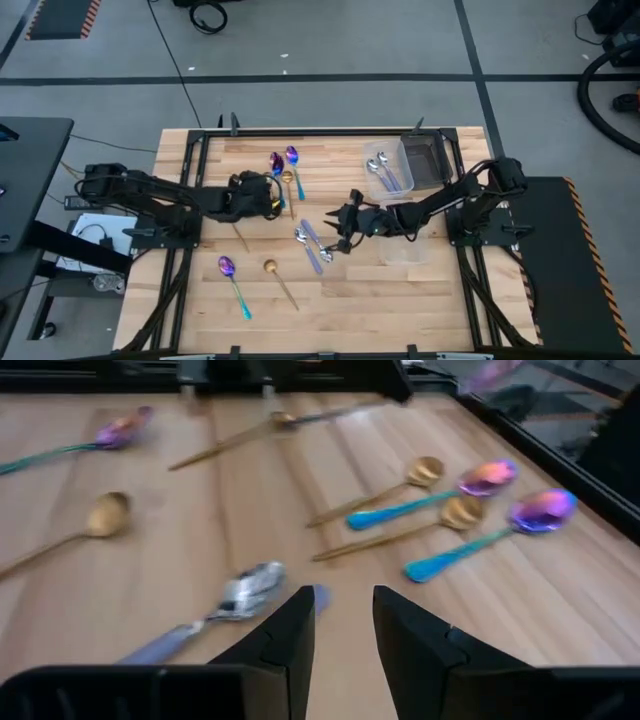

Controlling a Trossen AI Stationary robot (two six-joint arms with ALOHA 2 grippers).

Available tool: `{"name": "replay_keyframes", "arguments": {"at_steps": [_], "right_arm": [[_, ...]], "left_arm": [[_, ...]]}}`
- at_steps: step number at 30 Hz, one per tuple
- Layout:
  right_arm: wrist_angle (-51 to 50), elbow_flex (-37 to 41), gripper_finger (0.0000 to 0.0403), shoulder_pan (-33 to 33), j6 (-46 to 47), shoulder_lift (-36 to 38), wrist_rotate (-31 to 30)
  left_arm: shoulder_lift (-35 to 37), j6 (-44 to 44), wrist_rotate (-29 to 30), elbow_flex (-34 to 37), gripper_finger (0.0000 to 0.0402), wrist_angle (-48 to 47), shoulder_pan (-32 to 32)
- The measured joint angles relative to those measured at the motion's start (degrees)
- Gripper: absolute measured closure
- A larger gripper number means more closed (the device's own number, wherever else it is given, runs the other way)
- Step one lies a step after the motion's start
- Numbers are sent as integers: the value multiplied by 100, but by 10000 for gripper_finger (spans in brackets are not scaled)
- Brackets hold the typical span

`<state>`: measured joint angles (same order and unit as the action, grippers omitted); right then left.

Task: Sort silverware by color (type)
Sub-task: Put the blue spoon into the black bin

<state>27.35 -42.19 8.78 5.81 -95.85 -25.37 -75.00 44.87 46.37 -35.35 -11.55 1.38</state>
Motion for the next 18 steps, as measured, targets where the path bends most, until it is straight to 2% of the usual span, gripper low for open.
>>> {"name": "replay_keyframes", "arguments": {"at_steps": [4, 11, 18], "right_arm": [[145, 0, 289, -206, 46, 6, 37], [283, 3, 282, -544, 5, 119, 805], [683, 7, 247, -890, -23, 323, 1197]], "left_arm": [[10, -1053, 217, 0, 383, 1193, 111], [8, -2734, 126, 0, 383, 3009, 189], [0, -3298, -81, 0, 383, 3822, 180]]}}
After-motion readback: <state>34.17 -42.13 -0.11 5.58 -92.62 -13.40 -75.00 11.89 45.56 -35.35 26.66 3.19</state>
